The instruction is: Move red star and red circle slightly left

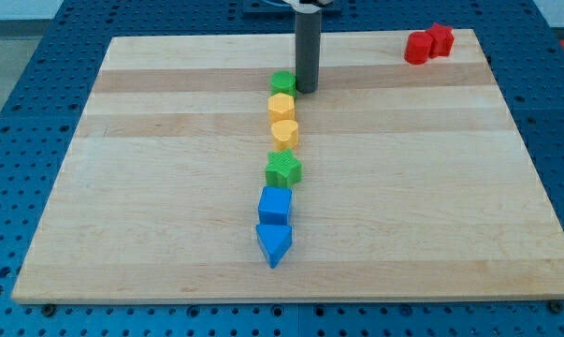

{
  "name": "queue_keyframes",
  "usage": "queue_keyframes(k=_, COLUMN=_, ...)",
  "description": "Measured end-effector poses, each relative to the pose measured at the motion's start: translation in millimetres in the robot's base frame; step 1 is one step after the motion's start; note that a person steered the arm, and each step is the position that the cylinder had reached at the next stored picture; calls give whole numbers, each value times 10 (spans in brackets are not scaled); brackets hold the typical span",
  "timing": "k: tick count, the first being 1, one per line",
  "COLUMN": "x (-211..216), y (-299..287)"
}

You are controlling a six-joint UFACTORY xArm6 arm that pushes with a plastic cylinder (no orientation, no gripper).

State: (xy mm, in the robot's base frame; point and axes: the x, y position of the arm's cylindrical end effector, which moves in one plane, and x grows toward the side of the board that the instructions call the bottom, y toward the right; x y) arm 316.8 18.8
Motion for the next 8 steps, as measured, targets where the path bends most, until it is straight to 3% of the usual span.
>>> queue_keyframes(k=1, x=0, y=265)
queue_keyframes(k=3, x=-66, y=1422)
queue_keyframes(k=5, x=-430, y=2261)
queue_keyframes(k=8, x=-844, y=2495)
